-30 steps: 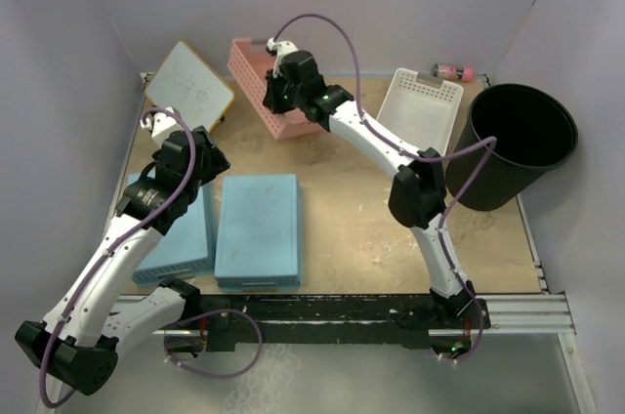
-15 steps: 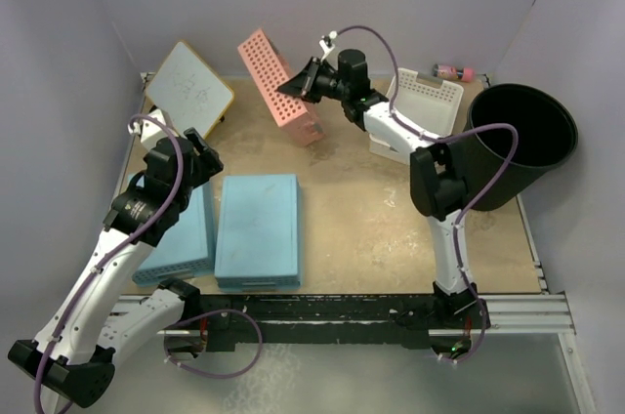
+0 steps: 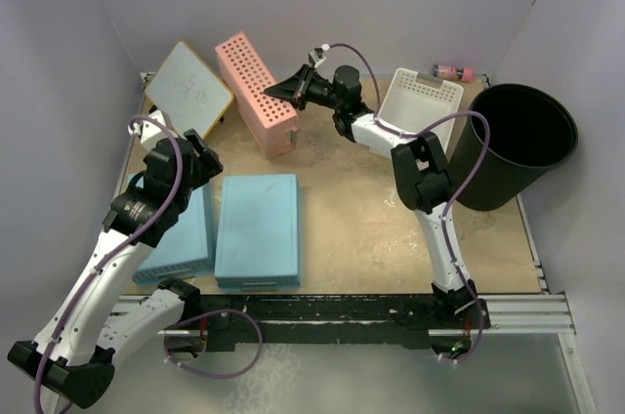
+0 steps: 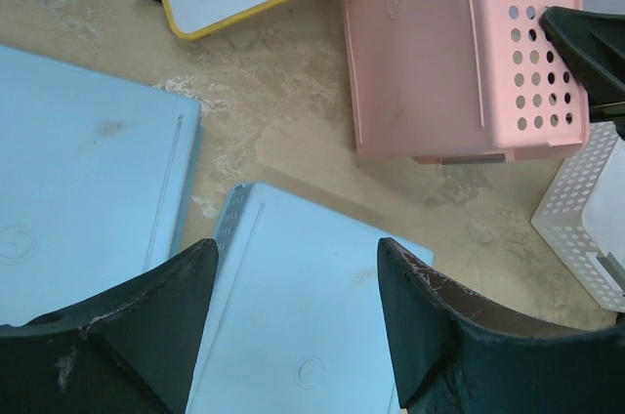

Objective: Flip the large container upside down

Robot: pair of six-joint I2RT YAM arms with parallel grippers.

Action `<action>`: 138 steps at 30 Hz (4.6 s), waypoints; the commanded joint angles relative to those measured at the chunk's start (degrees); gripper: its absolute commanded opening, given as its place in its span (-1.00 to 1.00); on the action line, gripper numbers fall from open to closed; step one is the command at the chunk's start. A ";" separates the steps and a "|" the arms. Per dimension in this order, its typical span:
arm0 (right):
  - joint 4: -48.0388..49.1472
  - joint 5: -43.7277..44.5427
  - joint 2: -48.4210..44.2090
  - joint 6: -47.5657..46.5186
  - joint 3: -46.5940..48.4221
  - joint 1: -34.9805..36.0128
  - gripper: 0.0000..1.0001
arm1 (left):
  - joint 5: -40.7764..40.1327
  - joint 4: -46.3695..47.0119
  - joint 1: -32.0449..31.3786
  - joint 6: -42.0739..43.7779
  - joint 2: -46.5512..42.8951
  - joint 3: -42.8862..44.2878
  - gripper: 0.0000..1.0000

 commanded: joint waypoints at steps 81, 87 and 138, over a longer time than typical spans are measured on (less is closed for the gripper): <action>-78.09 66.74 -5.85 -57.39 13.02 -10.53 0.92 | 7.20 8.14 0.05 2.35 4.64 -1.89 0.26; -75.59 65.36 -4.08 -56.86 12.81 -10.65 -0.05 | 6.20 6.78 0.03 2.11 3.02 -2.19 0.27; -30.82 1.05 -23.86 -25.01 -26.71 -18.75 0.02 | 7.27 8.20 0.02 2.72 4.69 -2.61 0.26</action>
